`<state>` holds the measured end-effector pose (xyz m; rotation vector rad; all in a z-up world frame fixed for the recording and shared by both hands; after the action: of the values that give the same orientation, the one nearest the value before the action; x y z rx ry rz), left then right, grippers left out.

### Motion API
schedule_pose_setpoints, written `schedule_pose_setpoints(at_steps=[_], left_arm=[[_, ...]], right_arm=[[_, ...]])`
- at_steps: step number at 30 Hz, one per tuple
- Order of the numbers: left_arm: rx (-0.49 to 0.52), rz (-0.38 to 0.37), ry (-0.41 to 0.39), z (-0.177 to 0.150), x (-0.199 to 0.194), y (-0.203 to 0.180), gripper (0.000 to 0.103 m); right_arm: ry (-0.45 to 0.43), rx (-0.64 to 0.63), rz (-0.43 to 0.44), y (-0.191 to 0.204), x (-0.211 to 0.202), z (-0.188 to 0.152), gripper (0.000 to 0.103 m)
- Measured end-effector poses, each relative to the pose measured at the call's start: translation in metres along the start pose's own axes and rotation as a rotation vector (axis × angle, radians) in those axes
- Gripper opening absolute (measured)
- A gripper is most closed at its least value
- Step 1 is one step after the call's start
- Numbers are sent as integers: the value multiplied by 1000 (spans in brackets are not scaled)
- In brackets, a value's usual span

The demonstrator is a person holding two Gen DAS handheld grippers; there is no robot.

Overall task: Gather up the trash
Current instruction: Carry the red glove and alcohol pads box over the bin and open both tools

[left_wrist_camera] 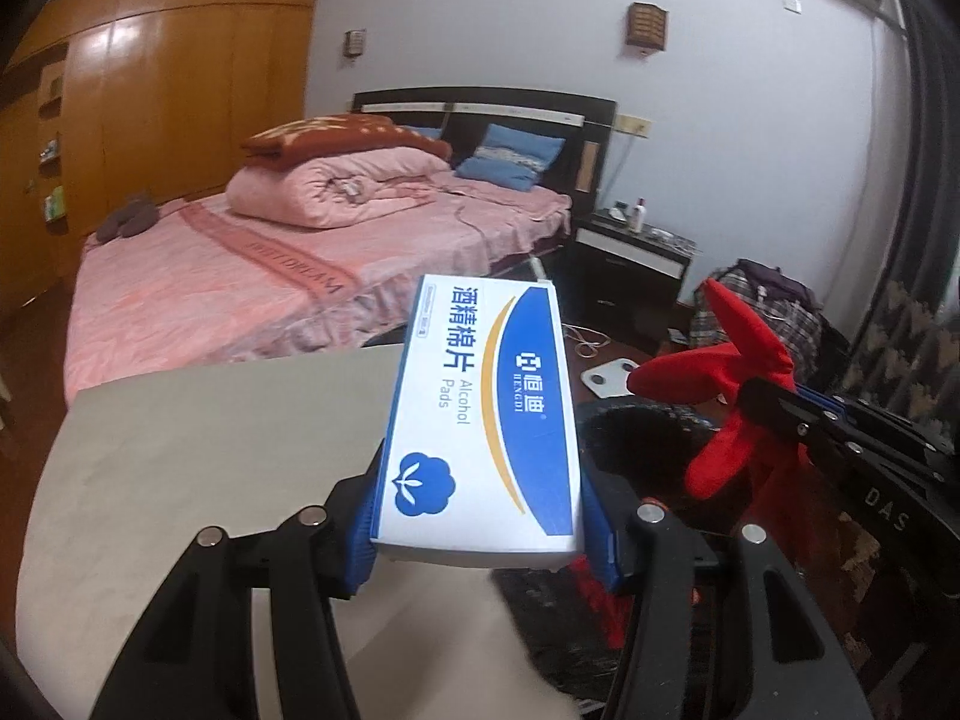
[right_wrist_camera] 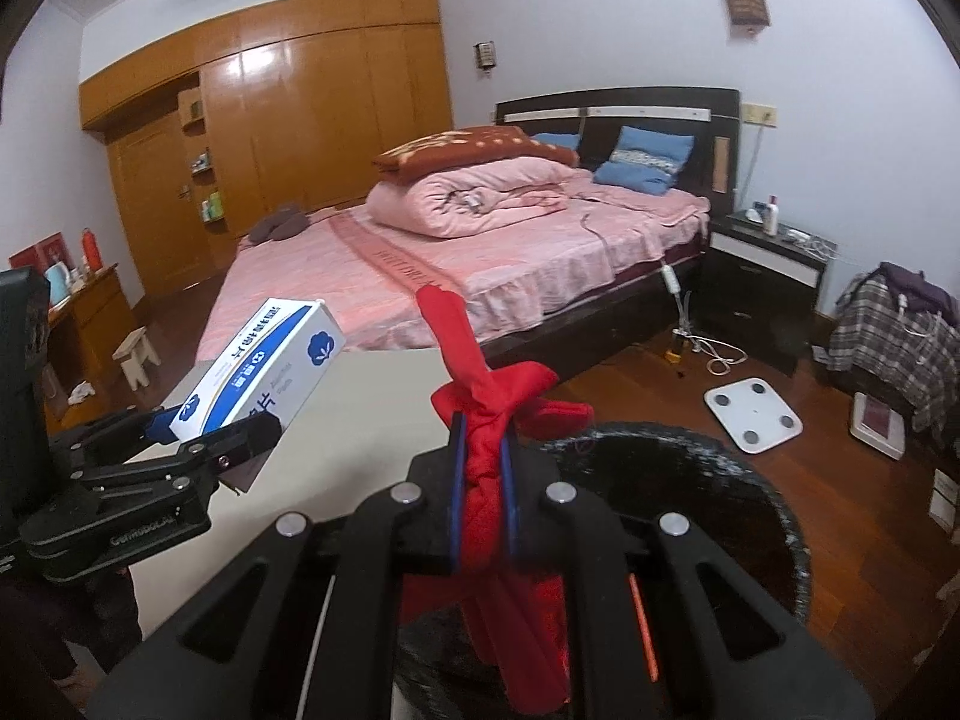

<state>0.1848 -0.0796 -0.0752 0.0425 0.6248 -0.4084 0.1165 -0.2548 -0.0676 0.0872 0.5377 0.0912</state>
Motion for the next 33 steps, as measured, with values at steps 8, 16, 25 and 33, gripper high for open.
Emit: schedule_pose_setpoints(at_steps=[8, 16, 25, 33], left_arm=[[47, -70, 4, -2, 16, -45, 55], [80, -132, 23, -5, 37, -84, 55], [123, -163, 74, -19, 66, -114, 55], [142, -185, 109, -28, 88, -127, 55]], right_arm=[[3, 34, -69, -42, -14, -15, 9], [12, 66, -128, -78, -23, -31, 9], [43, 95, -168, -108, -20, -49, 10], [81, 124, -184, -126, -6, -66, 11]])
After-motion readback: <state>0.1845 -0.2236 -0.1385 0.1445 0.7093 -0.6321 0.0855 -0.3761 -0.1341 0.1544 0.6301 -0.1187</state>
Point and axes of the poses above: each gripper's, at about its wrist camera, not at the fingertips, and x roughly the way its jaws point, y to its left, z to its top, the point moved 5 cm from there along x, roughly the way its jaws point, and after that the axes turned 3 degrees about z, right-handed, at the moved point
